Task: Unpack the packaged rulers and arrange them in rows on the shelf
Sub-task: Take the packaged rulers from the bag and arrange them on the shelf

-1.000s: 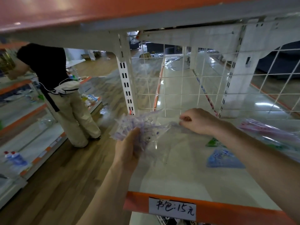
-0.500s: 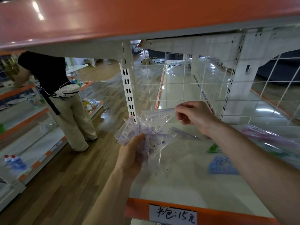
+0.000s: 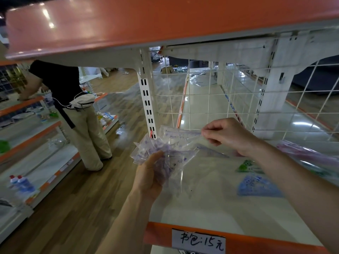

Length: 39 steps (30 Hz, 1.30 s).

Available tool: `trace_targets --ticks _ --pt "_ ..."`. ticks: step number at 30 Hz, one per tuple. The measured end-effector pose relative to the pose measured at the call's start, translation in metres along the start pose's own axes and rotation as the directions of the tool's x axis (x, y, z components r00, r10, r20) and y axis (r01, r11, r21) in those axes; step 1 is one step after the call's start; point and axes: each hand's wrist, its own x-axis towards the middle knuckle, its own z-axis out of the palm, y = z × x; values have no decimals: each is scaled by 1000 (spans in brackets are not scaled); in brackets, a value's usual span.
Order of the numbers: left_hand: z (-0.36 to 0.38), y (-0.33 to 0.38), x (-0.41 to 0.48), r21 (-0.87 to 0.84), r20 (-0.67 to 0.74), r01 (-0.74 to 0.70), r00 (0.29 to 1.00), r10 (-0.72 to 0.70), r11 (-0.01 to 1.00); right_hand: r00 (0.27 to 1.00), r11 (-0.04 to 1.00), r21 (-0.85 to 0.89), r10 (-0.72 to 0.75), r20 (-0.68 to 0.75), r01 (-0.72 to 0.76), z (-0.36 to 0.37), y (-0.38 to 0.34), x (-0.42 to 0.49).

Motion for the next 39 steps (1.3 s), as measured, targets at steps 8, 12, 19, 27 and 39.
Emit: trace_targets --ticks 8,12,19,27,39 --pt "-1 -4 2 -6 28 -23 999 23 1000 969 962 -208 208 131 -178 6 0 1" --pt "1 -3 0 42 53 -55 997 53 998 951 967 -154 230 205 -201 15 2 -1" --pt "3 -4 -1 22 74 -27 997 26 999 980 988 -37 153 129 -150 23 6 0" --pt "-2 -6 2 21 45 -76 996 75 997 993 992 46 121 1 -121 -5 8 4" --pt "3 -6 -1 41 34 -60 998 58 997 947 576 -760 -276 165 301 -6 11 1"
